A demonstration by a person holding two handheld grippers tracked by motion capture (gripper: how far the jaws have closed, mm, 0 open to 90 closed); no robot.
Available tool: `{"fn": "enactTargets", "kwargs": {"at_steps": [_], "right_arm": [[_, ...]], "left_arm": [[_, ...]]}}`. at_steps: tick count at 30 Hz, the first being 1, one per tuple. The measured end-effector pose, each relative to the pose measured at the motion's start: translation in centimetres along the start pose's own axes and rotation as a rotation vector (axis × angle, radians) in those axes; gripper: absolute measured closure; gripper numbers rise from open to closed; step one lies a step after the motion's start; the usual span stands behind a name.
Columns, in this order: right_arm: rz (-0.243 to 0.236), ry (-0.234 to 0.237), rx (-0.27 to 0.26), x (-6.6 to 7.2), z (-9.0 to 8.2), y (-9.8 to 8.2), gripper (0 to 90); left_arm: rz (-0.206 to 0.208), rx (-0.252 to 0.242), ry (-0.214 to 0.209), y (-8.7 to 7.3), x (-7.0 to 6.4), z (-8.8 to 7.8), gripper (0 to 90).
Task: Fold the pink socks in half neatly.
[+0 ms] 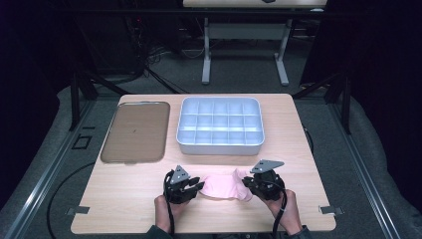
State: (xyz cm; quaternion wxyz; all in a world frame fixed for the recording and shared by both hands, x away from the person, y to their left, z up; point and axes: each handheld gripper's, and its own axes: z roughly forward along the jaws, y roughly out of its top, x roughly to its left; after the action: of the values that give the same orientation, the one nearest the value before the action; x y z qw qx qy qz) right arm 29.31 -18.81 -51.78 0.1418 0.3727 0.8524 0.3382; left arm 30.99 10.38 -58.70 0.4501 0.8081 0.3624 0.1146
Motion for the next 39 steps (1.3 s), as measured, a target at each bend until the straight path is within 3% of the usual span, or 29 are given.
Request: {"fn": "enactTargets", "kwargs": {"at_steps": [6,14,22,29,35,39], "right_arm": [[-0.025,0.012,-0.004,0.7,0.1,0.8,83.8],[-0.072,0.042,-0.012,2.0,0.8,2.3,83.8],[-0.133,0.104,0.009,4.0,3.6,4.4,84.2],[-0.161,0.136,0.033,4.9,5.9,5.6,84.3],[-0.148,0.153,0.036,5.1,7.2,6.2,84.2],[-0.126,0.185,0.023,5.1,7.9,6.4,75.9]], "left_arm": [[0.000,0.030,-0.004,0.1,0.0,0.4,83.9],[-0.023,0.045,-0.009,0.1,0.2,0.5,85.2],[-0.051,0.053,-0.021,0.1,0.4,0.6,84.6],[-0.049,0.053,-0.020,0.1,0.4,0.6,84.5],[-0.038,0.055,-0.017,0.2,0.5,0.6,84.4],[-0.037,0.056,-0.015,0.2,0.4,0.6,84.2]]}}
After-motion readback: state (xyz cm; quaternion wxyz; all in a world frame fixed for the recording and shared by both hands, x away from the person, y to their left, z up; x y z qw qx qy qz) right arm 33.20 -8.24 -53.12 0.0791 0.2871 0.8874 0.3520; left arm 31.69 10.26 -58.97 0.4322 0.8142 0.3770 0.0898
